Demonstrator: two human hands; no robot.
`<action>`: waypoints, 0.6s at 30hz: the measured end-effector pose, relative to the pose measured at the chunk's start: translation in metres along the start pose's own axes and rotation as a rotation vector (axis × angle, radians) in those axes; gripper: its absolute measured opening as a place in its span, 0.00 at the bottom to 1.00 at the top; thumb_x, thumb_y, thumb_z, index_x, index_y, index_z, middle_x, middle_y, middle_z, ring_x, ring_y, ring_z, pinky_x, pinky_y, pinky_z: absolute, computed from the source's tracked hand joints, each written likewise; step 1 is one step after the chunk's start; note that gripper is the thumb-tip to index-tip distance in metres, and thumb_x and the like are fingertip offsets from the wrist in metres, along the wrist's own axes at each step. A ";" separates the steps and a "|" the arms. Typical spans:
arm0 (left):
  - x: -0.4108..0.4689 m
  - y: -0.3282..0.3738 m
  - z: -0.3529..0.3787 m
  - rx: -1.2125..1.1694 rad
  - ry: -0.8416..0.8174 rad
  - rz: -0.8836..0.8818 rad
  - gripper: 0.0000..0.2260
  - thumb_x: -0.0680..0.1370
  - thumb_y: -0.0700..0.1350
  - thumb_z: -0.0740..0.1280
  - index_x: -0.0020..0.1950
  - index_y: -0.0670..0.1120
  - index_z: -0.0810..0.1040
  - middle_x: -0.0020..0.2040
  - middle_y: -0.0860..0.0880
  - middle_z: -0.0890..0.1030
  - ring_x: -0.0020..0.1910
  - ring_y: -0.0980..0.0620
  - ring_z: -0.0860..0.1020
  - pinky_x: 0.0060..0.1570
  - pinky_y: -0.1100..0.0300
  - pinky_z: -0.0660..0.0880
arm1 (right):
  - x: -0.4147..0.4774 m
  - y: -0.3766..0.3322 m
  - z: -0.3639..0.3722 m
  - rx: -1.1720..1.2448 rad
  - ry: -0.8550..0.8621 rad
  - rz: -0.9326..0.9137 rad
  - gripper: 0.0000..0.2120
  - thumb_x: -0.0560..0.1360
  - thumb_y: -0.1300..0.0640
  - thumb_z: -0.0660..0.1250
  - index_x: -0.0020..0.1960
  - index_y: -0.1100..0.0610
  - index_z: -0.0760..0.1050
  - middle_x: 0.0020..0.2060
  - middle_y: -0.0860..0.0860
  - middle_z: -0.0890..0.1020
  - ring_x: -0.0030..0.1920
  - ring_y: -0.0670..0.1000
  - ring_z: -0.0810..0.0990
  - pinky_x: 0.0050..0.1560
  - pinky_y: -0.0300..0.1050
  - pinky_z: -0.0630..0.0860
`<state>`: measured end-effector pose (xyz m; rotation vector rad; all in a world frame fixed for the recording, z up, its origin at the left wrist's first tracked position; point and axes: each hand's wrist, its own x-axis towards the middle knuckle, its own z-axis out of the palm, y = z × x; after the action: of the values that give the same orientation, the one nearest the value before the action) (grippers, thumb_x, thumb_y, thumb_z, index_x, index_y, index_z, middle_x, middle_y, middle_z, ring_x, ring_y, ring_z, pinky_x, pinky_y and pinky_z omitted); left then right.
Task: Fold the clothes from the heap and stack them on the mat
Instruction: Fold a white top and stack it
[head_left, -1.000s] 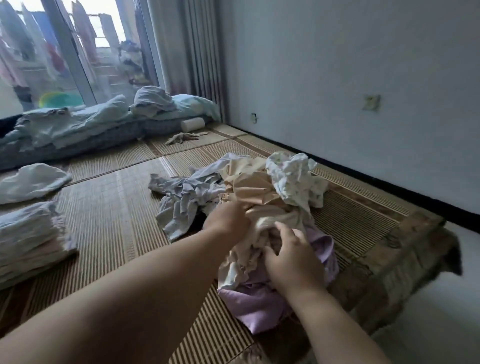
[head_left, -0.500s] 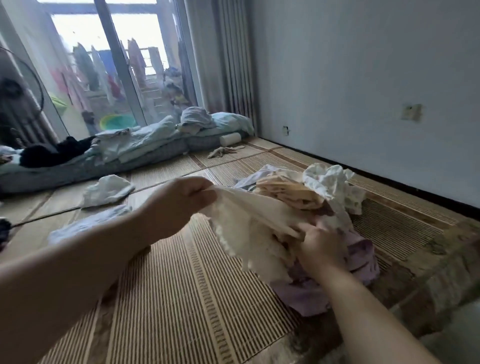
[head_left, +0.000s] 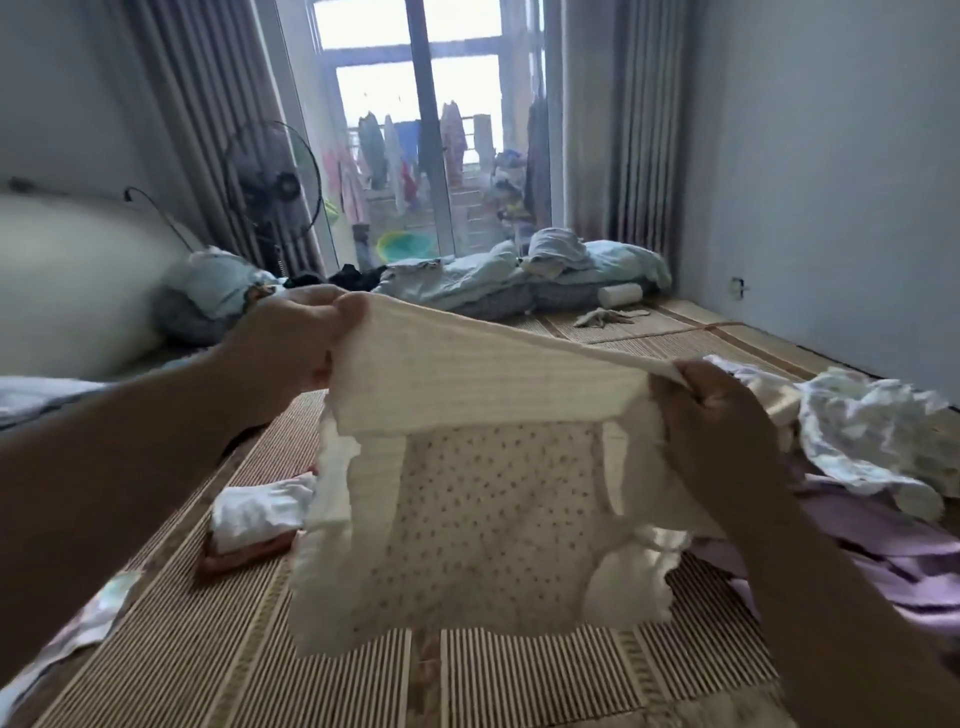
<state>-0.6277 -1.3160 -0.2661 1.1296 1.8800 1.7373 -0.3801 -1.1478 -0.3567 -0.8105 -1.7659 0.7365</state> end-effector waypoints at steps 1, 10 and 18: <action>0.003 0.000 -0.009 -0.005 0.032 -0.001 0.09 0.81 0.43 0.61 0.41 0.45 0.74 0.29 0.49 0.70 0.26 0.54 0.68 0.26 0.65 0.66 | 0.001 -0.003 0.003 0.039 -0.039 0.031 0.14 0.74 0.46 0.62 0.38 0.55 0.76 0.28 0.45 0.78 0.31 0.41 0.75 0.33 0.37 0.67; 0.018 -0.113 -0.002 0.238 0.190 -0.313 0.05 0.80 0.42 0.62 0.46 0.45 0.76 0.36 0.45 0.73 0.30 0.50 0.69 0.29 0.63 0.64 | -0.016 0.061 0.097 0.299 -0.516 0.656 0.06 0.76 0.63 0.66 0.50 0.63 0.79 0.43 0.62 0.80 0.42 0.58 0.78 0.50 0.58 0.77; -0.048 -0.197 0.108 0.463 -0.463 -0.177 0.46 0.58 0.63 0.77 0.73 0.64 0.61 0.66 0.62 0.69 0.61 0.63 0.72 0.56 0.75 0.69 | -0.012 0.074 0.133 0.520 -0.673 0.819 0.12 0.80 0.65 0.59 0.62 0.61 0.71 0.47 0.59 0.78 0.46 0.54 0.80 0.45 0.47 0.80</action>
<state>-0.5828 -1.2659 -0.4860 1.3322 2.0409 0.8644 -0.4897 -1.1281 -0.4616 -0.9771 -1.6191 2.1109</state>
